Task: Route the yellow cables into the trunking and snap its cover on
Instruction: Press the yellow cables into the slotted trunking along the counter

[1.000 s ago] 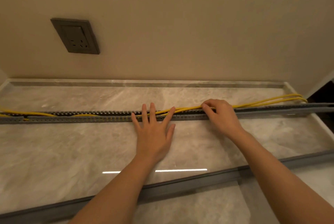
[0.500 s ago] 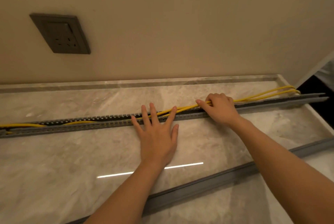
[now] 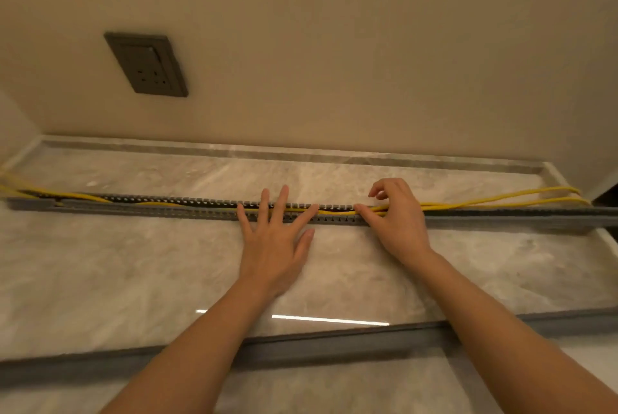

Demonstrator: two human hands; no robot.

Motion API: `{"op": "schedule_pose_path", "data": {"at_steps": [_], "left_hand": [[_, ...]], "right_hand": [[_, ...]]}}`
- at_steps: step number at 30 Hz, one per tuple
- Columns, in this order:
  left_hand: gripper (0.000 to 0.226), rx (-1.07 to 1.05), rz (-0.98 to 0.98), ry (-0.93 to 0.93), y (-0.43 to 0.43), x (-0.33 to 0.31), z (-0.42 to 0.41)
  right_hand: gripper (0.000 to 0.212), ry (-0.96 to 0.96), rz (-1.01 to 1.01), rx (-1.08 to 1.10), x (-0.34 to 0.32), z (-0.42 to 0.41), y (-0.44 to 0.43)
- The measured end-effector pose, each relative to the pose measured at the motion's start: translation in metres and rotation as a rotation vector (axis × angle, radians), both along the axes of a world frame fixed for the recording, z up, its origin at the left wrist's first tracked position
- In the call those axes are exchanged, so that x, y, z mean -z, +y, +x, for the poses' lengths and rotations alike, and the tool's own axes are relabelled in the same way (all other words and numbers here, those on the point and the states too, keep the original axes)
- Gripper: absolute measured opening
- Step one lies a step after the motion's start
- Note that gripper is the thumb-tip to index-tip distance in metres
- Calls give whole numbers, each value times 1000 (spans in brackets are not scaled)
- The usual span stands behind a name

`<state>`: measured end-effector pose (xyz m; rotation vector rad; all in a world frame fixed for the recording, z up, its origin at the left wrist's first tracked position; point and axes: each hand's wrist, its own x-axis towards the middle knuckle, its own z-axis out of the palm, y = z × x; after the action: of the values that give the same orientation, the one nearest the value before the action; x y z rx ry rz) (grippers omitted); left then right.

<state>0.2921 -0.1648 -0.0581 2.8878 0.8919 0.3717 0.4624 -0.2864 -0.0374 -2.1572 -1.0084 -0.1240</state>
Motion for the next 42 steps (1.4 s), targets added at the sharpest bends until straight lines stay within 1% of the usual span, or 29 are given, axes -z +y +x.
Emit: {"op": "schedule_pose_path", "data": {"at_steps": [2, 3, 6, 8, 10, 12, 14, 15, 16, 18, 21, 24, 26, 28, 30, 32, 38, 40, 42], "left_hand": [[49, -9, 40, 27, -5, -1, 1], [49, -23, 70, 59, -7, -2, 2], [56, -111, 130, 155, -26, -10, 11], [64, -144, 88, 159, -49, -15, 23], [61, -133, 0, 154, -71, -19, 41], [60, -87, -71, 117, -90, -24, 61], [55, -69, -155, 82, -101, -26, 81], [55, -78, -200, 73, -107, -26, 91], [55, -99, -227, 72, -110, -23, 98], [55, -143, -203, 93, -117, -16, 109], [68, -174, -126, 72, -125, -5, 114], [61, -167, -92, 19, -126, -1, 115], [58, -160, -86, -5, -125, 1, 114], [57, -158, -82, -38, -125, 1, 114], [57, -157, -79, -30, -126, 1, 114], [59, -154, -84, -21, -126, 2, 114], [58, -170, -73, -32, -126, 2, 114], [58, -171, -81, -31, -126, 1, 115], [57, -170, -84, -42, -125, 0, 115]], "right_hand": [[20, -39, -55, -89, 4, 4, -4], [22, -84, -108, -132, 6, 4, -7], [38, -238, -254, -271, 12, 4, -19], [48, -228, -317, -358, 8, 6, -28], [52, -120, -317, -427, 1, 11, -32], [56, 121, -230, -472, -8, 16, -35], [57, 355, -133, -473, -16, 20, -38], [55, 405, -116, -466, -20, 24, -42], [51, 406, -119, -467, -22, 25, -43], [42, 332, -148, -455, -26, 31, -50], [34, 222, -187, -408, -28, 44, -62], [32, 173, -233, -294, -28, 64, -77], [31, 80, -285, -192, -26, 80, -85], [33, -8, -438, -100, -27, 95, -91], [39, -50, -619, -44, -27, 105, -96], [42, -68, -679, -27, -29, 114, -99], [46, -68, -615, 7, -26, 124, -100], [45, -89, -542, 10, -22, 123, -103], [41, -64, -463, -4, -21, 124, -104]]}}
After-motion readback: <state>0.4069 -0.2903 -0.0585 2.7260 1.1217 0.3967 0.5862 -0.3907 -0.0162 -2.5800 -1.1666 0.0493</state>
